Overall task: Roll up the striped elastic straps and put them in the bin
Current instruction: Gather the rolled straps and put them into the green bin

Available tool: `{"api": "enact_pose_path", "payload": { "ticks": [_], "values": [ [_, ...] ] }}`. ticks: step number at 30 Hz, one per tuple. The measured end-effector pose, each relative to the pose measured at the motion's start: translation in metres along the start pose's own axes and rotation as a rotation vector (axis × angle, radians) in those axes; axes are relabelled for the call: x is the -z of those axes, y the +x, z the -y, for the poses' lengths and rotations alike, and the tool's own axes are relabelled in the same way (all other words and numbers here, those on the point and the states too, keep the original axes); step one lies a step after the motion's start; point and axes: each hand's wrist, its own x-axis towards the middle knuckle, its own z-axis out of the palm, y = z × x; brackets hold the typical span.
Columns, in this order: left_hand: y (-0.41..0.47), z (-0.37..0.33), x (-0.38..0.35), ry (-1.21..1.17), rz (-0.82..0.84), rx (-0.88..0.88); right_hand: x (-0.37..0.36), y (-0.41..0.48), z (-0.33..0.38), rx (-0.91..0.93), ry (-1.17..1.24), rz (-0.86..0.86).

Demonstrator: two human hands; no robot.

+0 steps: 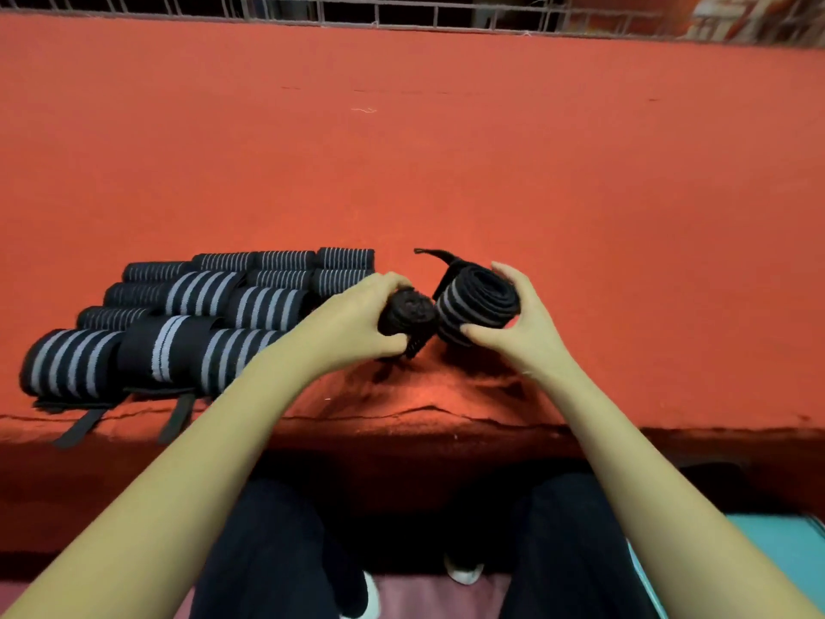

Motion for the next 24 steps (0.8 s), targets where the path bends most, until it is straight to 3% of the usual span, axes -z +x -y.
{"api": "enact_pose_path", "payload": {
  "ticks": [9,14,24],
  "values": [
    [0.067,-0.074,-0.029,0.064,0.085,-0.24,0.073,-0.032,0.007,-0.174,-0.261,-0.205],
    [0.094,-0.132,-0.054,-0.046,0.141,-0.401,0.132,-0.066,0.011,-0.252,-0.289,-0.336],
    [0.079,-0.275,-0.133,-0.166,0.276,-0.731,0.25,-0.191,0.018,-0.433,-0.425,-0.431]
  ]
}}
